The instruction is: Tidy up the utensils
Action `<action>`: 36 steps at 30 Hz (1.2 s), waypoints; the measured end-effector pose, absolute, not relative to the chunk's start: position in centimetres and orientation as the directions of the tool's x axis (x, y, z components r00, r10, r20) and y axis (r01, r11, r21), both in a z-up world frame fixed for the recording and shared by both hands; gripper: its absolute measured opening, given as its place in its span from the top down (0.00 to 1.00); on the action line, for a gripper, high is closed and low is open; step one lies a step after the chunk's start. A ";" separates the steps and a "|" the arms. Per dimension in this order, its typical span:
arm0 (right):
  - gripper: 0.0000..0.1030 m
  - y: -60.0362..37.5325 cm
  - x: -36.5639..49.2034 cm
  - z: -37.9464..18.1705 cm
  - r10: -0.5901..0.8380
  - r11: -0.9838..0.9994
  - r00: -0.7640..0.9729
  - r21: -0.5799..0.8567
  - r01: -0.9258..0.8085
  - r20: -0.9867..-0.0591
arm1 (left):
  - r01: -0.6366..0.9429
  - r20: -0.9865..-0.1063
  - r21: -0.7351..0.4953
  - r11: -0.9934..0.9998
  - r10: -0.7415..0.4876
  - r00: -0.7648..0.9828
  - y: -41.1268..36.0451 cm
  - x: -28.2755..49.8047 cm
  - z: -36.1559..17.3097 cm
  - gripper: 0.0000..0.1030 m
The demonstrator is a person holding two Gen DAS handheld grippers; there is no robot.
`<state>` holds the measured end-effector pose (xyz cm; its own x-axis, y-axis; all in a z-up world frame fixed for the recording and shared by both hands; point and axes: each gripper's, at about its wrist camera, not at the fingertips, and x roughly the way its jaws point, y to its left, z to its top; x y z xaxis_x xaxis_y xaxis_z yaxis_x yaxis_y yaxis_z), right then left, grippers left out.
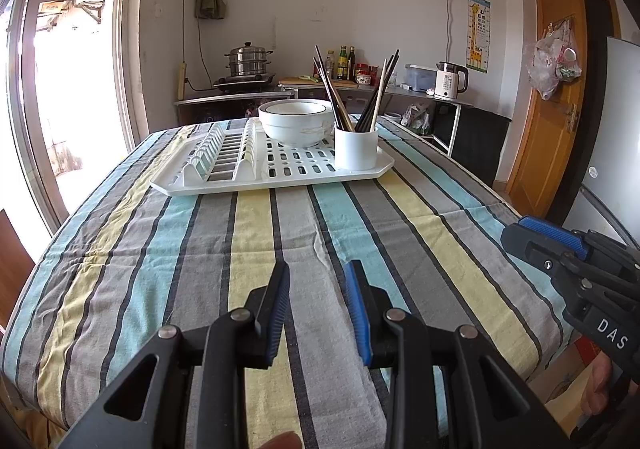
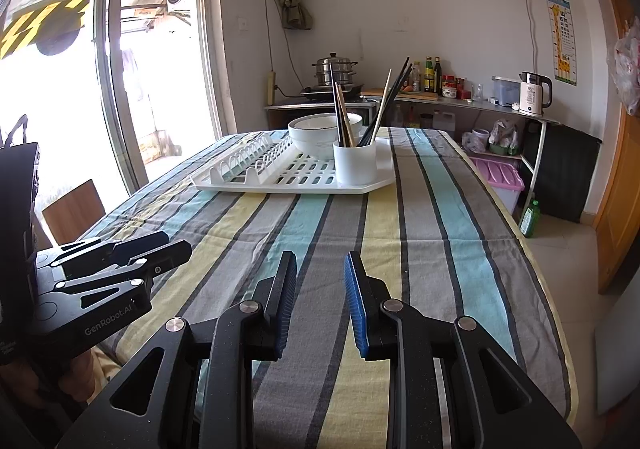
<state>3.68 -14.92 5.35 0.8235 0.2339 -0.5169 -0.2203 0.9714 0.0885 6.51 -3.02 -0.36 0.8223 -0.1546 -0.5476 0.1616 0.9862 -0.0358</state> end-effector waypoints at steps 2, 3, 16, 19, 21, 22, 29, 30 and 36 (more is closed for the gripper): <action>0.75 -15.0 3.7 5.4 0.234 0.971 0.824 0.088 -0.220 -0.517 | 0.162 -0.548 -0.037 0.986 -0.156 0.822 -3.0 6.5 -0.4 0.70; 0.75 -15.0 3.7 5.4 0.234 0.971 0.823 0.089 -0.221 -0.518 | 0.161 -0.548 -0.037 0.986 -0.155 0.822 -3.0 6.5 -0.4 0.70; 0.75 -15.0 3.6 5.3 0.236 0.971 0.822 0.087 -0.224 -0.519 | 0.159 -0.550 -0.041 0.986 -0.156 0.820 -3.1 6.6 -0.4 0.70; 0.75 -15.0 3.6 5.4 0.235 0.971 0.822 0.087 -0.223 -0.518 | 0.158 -0.550 -0.045 0.986 -0.157 0.820 -3.0 6.5 -0.5 0.70; 0.75 -14.9 3.6 5.3 0.235 0.971 0.823 0.084 -0.225 -0.517 | 0.158 -0.549 -0.044 0.986 -0.156 0.821 -3.0 6.5 -0.5 0.70; 0.75 -14.9 3.6 5.3 0.235 0.971 0.823 0.083 -0.225 -0.517 | 0.159 -0.549 -0.044 0.986 -0.157 0.821 -3.0 6.5 -0.5 0.70; 0.75 -14.8 3.6 5.3 0.237 0.970 0.820 0.083 -0.228 -0.520 | 0.162 -0.547 -0.044 0.986 -0.160 0.822 -3.1 6.4 -0.5 0.70; 0.75 -14.8 3.6 5.3 0.238 0.970 0.820 0.083 -0.229 -0.521 | 0.162 -0.548 -0.044 0.986 -0.160 0.821 -3.1 6.4 -0.5 0.70; 0.75 -14.7 3.6 5.2 0.239 0.970 0.818 0.083 -0.230 -0.522 | 0.163 -0.549 -0.040 0.986 -0.157 0.821 -3.2 6.4 -0.6 0.70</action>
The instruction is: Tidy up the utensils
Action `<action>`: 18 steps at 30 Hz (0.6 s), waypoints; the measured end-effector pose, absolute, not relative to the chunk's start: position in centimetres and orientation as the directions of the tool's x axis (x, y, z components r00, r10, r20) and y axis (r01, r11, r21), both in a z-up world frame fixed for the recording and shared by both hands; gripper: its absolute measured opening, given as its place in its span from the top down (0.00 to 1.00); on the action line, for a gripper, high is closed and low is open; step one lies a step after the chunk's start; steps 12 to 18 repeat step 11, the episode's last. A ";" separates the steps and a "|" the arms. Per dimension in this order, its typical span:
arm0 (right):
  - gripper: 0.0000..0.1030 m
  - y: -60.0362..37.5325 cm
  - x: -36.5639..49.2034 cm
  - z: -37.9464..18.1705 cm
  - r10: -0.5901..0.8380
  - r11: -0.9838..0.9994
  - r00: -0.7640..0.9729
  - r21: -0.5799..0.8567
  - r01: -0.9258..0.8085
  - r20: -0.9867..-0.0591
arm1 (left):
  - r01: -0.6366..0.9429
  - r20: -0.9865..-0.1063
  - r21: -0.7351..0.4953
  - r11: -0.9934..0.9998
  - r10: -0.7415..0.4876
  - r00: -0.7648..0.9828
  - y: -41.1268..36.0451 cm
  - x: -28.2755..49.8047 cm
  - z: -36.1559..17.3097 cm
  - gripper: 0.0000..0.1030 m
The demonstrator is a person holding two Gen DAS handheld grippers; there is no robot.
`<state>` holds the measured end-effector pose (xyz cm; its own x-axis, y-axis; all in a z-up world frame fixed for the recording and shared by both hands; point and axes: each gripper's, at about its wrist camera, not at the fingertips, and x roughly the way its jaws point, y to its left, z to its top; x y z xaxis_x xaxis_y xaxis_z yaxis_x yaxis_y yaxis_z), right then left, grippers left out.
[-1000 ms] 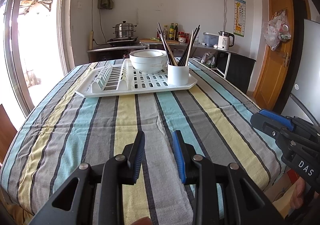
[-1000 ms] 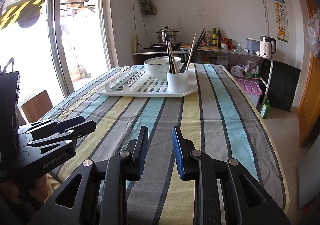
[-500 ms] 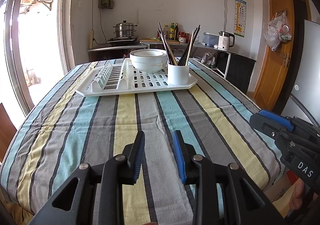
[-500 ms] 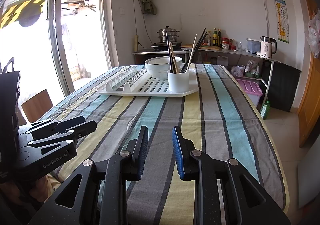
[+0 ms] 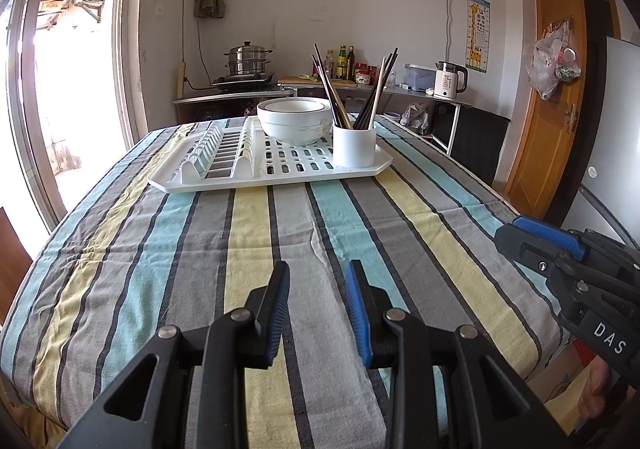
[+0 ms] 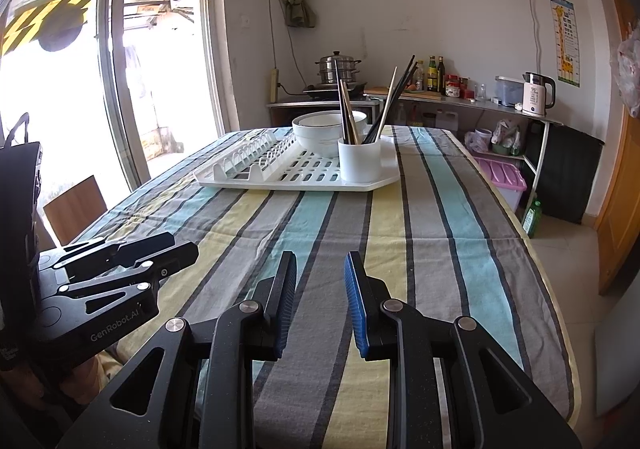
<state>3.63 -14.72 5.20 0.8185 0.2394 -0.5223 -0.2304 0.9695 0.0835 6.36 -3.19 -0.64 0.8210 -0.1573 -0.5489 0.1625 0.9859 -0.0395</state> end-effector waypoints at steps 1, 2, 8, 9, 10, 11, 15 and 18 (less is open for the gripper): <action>0.75 -14.7 3.6 5.2 0.239 0.970 0.818 0.084 -0.230 -0.523 | 0.164 -0.550 -0.039 0.986 -0.158 0.820 -3.2 6.4 -0.7 0.70; 0.75 -14.8 3.6 5.2 0.239 0.970 0.818 0.084 -0.229 -0.523 | 0.163 -0.550 -0.039 0.986 -0.157 0.820 -3.2 6.4 -0.7 0.70; 0.75 -14.8 3.7 5.2 0.238 0.970 0.819 0.082 -0.230 -0.523 | 0.164 -0.545 -0.036 0.986 -0.157 0.824 -3.2 6.4 -0.7 0.70; 0.75 -14.8 3.7 5.2 0.239 0.970 0.818 0.084 -0.230 -0.523 | 0.164 -0.543 -0.037 0.986 -0.157 0.825 -3.2 6.4 -0.7 0.70; 0.75 -14.8 3.7 5.2 0.240 0.969 0.818 0.084 -0.231 -0.522 | 0.164 -0.542 -0.038 0.986 -0.158 0.825 -3.2 6.3 -0.7 0.70; 0.75 -14.8 3.7 5.2 0.239 0.970 0.819 0.084 -0.230 -0.522 | 0.163 -0.542 -0.037 0.986 -0.157 0.826 -3.2 6.3 -0.7 0.70; 0.75 -14.8 3.7 5.2 0.239 0.970 0.819 0.084 -0.230 -0.522 | 0.163 -0.542 -0.037 0.986 -0.157 0.826 -3.2 6.3 -0.7 0.70; 0.75 -14.8 3.7 5.2 0.239 0.970 0.819 0.084 -0.230 -0.522 | 0.163 -0.542 -0.037 0.986 -0.157 0.826 -3.2 6.3 -0.7 0.70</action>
